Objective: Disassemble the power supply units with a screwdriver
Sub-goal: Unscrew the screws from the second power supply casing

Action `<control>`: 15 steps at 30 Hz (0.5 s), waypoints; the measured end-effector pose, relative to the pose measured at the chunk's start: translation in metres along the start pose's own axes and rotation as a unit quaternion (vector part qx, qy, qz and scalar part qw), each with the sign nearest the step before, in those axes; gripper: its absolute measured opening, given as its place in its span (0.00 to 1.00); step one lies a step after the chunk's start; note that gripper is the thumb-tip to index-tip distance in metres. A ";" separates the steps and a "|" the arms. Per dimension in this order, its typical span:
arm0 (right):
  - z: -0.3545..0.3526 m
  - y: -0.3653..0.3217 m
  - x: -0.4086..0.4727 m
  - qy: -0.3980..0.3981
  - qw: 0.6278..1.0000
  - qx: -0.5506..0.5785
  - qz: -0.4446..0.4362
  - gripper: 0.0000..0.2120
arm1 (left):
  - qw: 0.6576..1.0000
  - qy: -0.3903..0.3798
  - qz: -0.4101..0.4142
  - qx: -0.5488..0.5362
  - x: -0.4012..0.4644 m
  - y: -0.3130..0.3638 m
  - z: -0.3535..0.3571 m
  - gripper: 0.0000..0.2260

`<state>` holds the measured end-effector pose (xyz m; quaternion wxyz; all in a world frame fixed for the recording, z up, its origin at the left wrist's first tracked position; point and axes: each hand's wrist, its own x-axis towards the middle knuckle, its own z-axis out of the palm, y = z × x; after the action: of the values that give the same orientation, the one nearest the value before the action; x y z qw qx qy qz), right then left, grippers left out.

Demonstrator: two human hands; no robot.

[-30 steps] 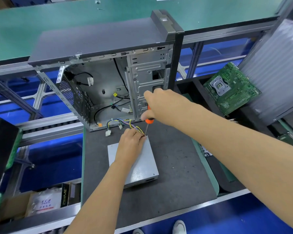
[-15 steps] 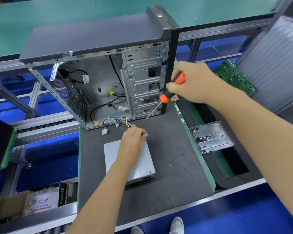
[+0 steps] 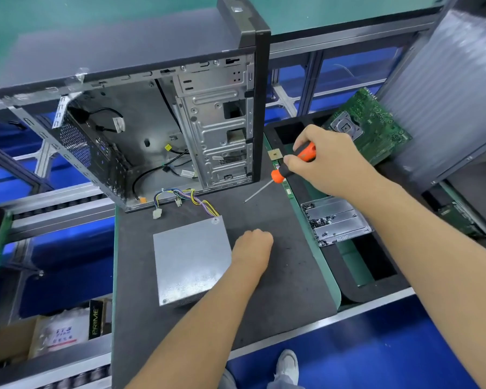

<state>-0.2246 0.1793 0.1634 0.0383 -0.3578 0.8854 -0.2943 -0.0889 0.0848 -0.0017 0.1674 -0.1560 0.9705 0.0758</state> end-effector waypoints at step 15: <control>0.015 -0.015 -0.001 -0.010 0.998 0.070 -0.004 0.09 | 0.963 0.260 0.068 0.030 -0.042 -0.018 -0.015 0.10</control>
<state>-0.2101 0.1640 0.1595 0.0703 -0.3610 0.8608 -0.3519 -0.0501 0.0765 0.0250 -0.0912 -0.0991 0.9908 0.0148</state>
